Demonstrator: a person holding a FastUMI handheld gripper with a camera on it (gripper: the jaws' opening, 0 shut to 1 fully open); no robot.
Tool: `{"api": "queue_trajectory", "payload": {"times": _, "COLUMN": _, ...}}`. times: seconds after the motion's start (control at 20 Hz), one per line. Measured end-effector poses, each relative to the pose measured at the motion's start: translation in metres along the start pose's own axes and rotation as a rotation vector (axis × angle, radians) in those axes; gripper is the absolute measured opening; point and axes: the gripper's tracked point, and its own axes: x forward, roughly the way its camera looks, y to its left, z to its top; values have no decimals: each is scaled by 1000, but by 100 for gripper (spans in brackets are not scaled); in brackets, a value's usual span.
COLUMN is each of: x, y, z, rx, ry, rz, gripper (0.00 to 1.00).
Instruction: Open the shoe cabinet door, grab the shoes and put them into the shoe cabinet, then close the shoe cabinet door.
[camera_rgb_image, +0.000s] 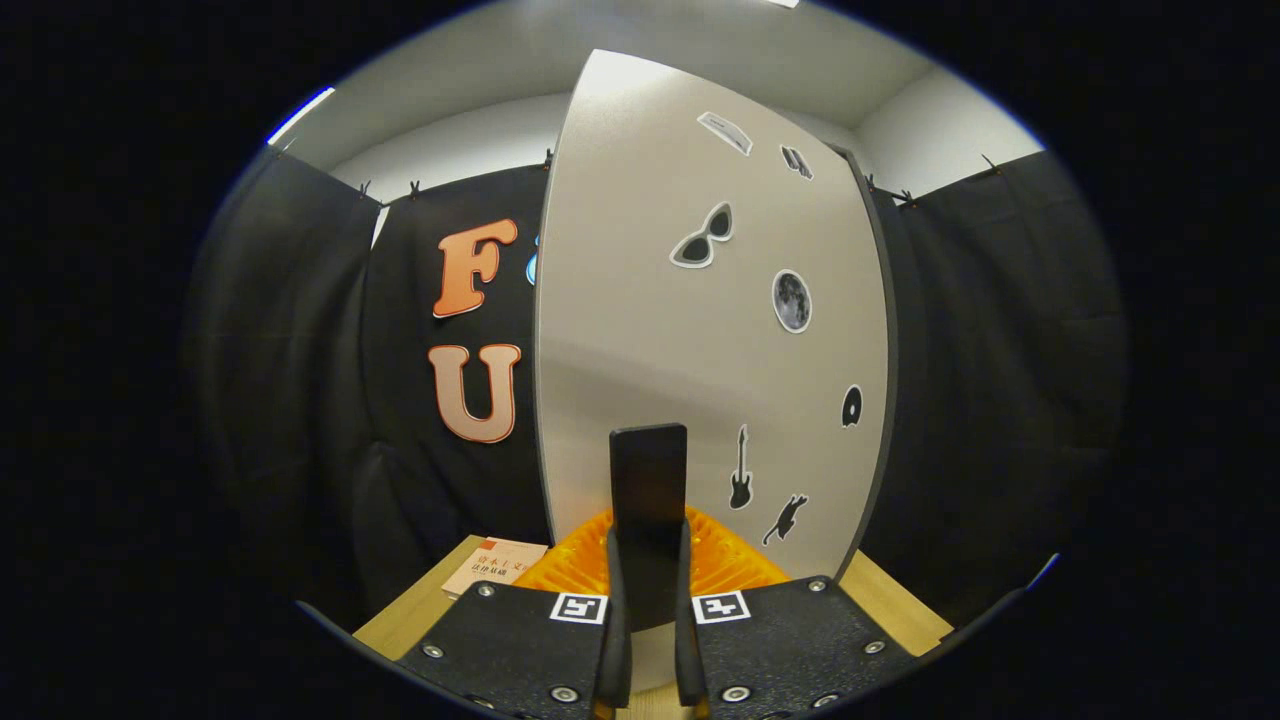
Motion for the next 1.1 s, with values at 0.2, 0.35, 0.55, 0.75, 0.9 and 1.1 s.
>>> {"api": "queue_trajectory", "payload": {"times": 0.2, "x": -21, "y": -17, "z": 0, "rx": 7, "ry": -13, "rz": 22, "gripper": 17}}
{"api": "queue_trajectory", "payload": {"times": 0.35, "x": -39, "y": -37, "z": -2, "rx": 19, "ry": -19, "rz": 38, "gripper": 17}}
{"api": "queue_trajectory", "payload": {"times": 0.55, "x": -59, "y": -73, "z": -4, "rx": 26, "ry": -22, "rz": 46, "gripper": 16}}
{"api": "queue_trajectory", "payload": {"times": 0.75, "x": -74, "y": -113, "z": -5, "rx": 31, "ry": -27, "rz": 40, "gripper": 14}}
{"api": "queue_trajectory", "payload": {"times": 0.9, "x": -79, "y": -146, "z": -5, "rx": 35, "ry": -32, "rz": 15, "gripper": 14}}
{"api": "queue_trajectory", "payload": {"times": 1.1, "x": -91, "y": -184, "z": -8, "rx": 60, "ry": -32, "rz": 8, "gripper": 11}}
